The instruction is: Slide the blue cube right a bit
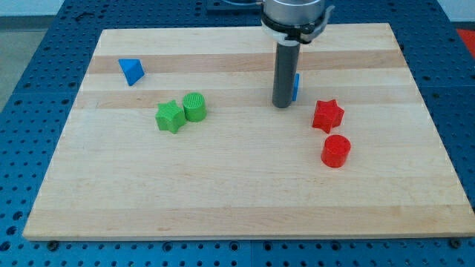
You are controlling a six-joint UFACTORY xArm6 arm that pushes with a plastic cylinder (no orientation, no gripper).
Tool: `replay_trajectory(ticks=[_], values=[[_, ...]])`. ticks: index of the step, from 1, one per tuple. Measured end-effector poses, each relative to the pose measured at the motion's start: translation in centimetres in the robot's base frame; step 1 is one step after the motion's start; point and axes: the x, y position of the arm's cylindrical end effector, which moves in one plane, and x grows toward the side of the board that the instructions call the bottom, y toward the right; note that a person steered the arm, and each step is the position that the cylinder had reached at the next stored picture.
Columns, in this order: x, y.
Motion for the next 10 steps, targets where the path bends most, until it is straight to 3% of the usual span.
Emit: replay_trajectory(ticks=[3,9,10], values=[[-3.0,-4.0],[-4.6,3.9],[-4.9,-0.1]])
